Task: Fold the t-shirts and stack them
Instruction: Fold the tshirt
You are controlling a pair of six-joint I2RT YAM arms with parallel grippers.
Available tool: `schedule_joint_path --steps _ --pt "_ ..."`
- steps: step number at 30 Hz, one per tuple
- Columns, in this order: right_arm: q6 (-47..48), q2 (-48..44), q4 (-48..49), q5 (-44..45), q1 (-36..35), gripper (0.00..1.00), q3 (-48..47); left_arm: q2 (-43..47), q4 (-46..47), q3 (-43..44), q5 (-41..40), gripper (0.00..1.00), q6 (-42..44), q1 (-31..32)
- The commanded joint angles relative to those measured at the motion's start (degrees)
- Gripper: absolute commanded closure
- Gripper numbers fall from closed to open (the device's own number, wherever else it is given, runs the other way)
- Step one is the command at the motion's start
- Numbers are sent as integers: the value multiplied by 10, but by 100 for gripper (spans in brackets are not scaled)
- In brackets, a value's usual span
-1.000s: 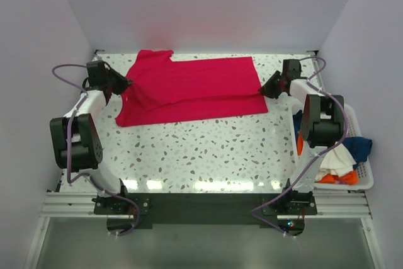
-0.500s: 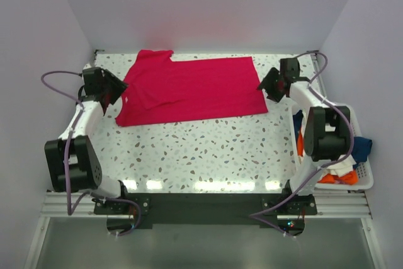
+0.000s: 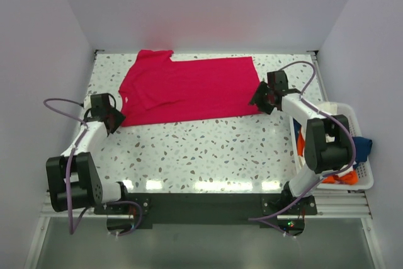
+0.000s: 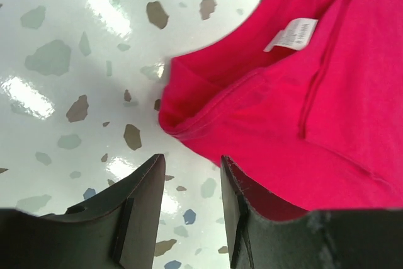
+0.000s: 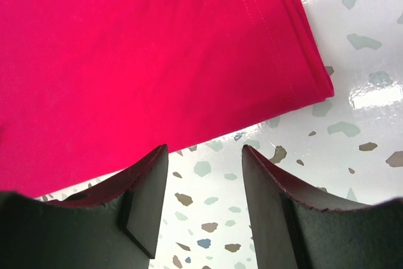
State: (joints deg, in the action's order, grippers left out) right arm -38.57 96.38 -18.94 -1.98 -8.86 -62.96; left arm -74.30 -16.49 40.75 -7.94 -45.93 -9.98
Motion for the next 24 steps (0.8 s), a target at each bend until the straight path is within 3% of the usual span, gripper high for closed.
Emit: schedule_joint_path --steps 1,12,24 --pt "0 5 27 18 2 46 5 -29 12 5 -30 55 -8 3" --pt "4 36 28 18 2 47 0 -113 27 48 -59 56 -13 -1" --pt "6 46 31 29 13 47 4 -136 49 57 -52 63 -4 -21"
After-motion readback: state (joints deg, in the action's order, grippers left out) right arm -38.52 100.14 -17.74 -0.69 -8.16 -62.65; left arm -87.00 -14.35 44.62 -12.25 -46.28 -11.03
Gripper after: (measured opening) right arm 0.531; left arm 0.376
